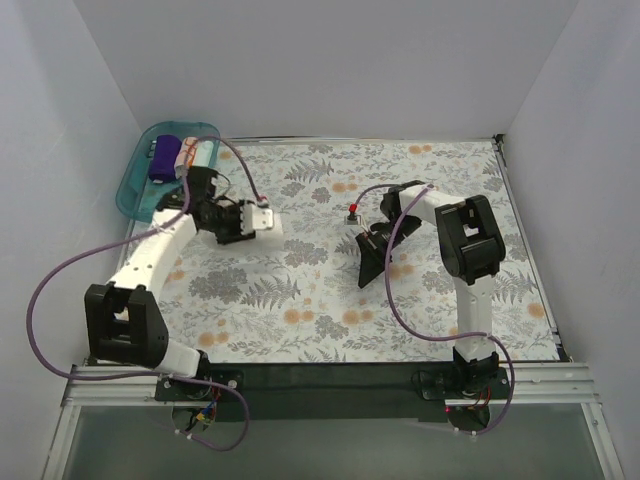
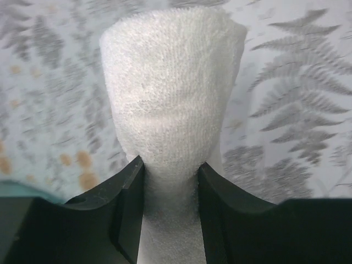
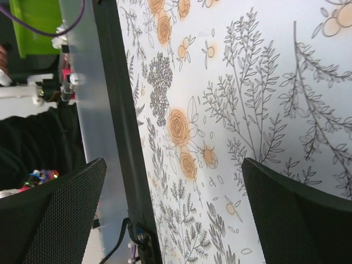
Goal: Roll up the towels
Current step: Place the rolled towel into the container
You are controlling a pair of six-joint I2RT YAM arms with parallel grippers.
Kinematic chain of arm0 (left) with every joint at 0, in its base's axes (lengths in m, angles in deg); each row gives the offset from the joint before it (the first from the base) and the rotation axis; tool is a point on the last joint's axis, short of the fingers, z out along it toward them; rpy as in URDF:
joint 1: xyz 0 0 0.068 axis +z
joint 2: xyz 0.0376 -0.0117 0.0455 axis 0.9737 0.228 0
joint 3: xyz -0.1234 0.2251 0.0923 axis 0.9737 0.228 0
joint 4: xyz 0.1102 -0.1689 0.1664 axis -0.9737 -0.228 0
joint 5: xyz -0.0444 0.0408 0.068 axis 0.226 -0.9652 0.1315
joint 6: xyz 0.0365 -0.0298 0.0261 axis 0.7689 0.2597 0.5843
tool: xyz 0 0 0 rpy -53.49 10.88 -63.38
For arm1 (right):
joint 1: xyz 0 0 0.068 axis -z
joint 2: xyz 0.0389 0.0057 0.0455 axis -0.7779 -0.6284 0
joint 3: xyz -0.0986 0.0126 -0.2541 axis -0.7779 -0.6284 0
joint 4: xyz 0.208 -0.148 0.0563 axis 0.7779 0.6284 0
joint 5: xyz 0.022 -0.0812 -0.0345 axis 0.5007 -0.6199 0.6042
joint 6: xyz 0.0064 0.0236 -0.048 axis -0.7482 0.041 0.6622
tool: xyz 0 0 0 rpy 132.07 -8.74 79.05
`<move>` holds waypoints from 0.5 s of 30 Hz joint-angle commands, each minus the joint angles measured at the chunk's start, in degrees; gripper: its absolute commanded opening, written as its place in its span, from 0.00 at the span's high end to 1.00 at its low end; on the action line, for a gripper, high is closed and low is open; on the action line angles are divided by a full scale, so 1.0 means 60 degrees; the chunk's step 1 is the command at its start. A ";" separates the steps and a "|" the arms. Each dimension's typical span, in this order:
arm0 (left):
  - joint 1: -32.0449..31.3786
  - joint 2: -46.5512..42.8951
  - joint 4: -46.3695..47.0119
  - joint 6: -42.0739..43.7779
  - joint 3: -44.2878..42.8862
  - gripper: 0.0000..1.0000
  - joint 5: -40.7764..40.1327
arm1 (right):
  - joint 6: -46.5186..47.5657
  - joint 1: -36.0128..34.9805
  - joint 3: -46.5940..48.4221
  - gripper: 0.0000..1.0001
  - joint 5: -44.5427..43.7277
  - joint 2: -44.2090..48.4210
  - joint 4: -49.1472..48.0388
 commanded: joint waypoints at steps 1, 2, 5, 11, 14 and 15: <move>0.1714 0.0740 -0.1551 0.2113 -0.2167 1.00 0.1577 | 0.0219 -0.0146 -0.0321 0.02 -0.0405 0.0857 0.0020; 0.2646 0.1092 -0.1802 0.2380 -0.2868 1.00 0.1855 | 0.0219 -0.0131 -0.0380 0.02 -0.0390 0.0945 0.0021; 0.4012 0.2673 -0.2784 0.3420 -0.5550 1.00 0.2765 | 0.0219 -0.0131 -0.0600 0.02 -0.0346 0.1151 0.0035; 0.5466 0.4550 -0.1545 0.4650 -0.8266 1.00 0.3439 | 0.0234 -0.0131 -0.0791 0.02 -0.0142 0.1225 0.0035; 0.5818 0.5076 -0.0341 0.5294 -0.8236 1.00 0.3615 | 0.0234 -0.0116 -0.0791 0.02 -0.0083 0.1079 0.0035; 0.5863 0.5341 -0.0340 0.5500 -0.8382 1.00 0.3703 | 0.0248 -0.0116 -0.0791 0.02 -0.0083 0.1049 0.0035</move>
